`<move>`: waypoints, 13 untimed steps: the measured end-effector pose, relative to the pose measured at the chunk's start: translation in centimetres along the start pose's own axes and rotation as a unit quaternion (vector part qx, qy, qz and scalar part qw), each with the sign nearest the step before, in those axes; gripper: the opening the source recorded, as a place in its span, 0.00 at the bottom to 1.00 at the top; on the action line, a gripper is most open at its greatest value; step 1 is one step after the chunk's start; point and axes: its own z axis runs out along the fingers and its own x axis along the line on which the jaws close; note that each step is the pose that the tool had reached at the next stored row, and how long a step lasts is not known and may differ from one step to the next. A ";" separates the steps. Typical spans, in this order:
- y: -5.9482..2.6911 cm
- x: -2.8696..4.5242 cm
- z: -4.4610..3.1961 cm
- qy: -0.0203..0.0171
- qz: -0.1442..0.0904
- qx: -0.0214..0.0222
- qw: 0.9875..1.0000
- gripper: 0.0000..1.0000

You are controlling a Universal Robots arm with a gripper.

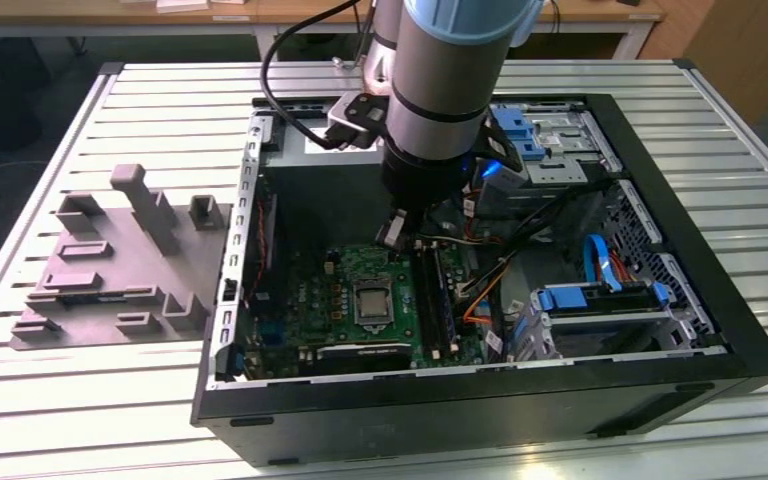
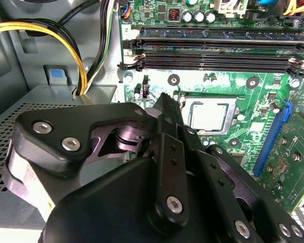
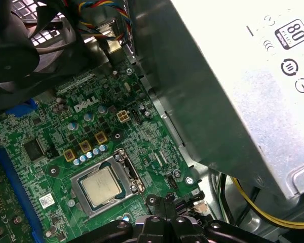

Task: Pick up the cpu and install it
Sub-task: 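Install the first cpu locking lever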

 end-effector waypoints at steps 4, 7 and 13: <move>0.00 0.01 0.00 0.000 0.000 0.000 1.000 0.11; -0.02 0.04 0.01 0.002 0.000 0.001 1.000 0.11; -0.15 0.26 0.04 0.010 -0.001 0.006 1.000 0.11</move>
